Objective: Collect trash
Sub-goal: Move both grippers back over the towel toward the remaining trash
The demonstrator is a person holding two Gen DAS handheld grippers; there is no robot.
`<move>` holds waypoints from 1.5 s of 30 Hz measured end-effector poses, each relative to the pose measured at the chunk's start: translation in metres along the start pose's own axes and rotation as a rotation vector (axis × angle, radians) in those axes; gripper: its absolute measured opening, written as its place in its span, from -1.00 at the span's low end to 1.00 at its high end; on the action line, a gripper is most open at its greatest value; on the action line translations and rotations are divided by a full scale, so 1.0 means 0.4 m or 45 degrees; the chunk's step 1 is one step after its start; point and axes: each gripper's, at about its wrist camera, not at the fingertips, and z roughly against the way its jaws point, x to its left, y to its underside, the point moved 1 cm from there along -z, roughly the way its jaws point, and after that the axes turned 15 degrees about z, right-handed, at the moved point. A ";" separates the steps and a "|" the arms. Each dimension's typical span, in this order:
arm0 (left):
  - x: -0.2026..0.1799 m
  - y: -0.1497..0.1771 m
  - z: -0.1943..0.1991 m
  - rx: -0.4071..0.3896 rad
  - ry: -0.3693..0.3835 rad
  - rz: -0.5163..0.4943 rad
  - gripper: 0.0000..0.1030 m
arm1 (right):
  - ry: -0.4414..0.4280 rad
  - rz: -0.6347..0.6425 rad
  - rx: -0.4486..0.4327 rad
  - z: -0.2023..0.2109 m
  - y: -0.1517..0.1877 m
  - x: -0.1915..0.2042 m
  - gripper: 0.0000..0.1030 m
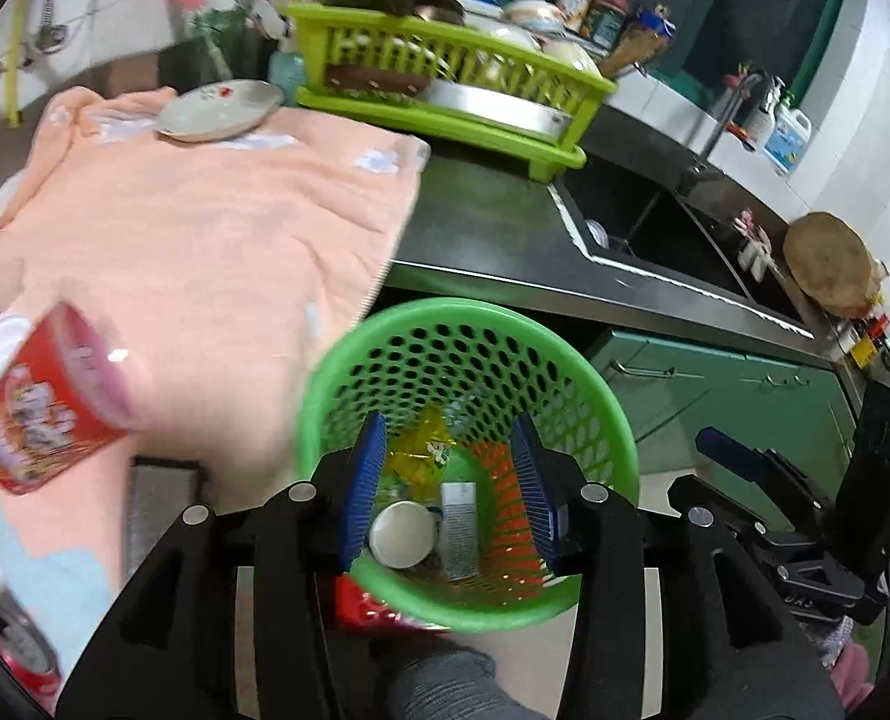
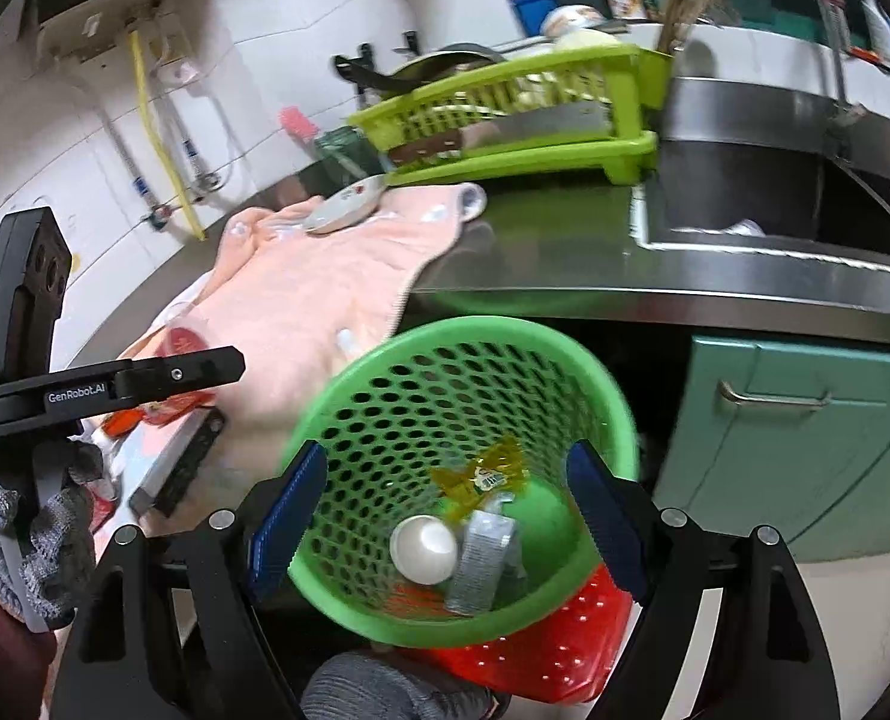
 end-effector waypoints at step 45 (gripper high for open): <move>0.759 -0.134 0.185 0.105 -0.654 0.452 0.54 | -0.377 0.317 0.085 -0.265 -0.167 0.460 0.54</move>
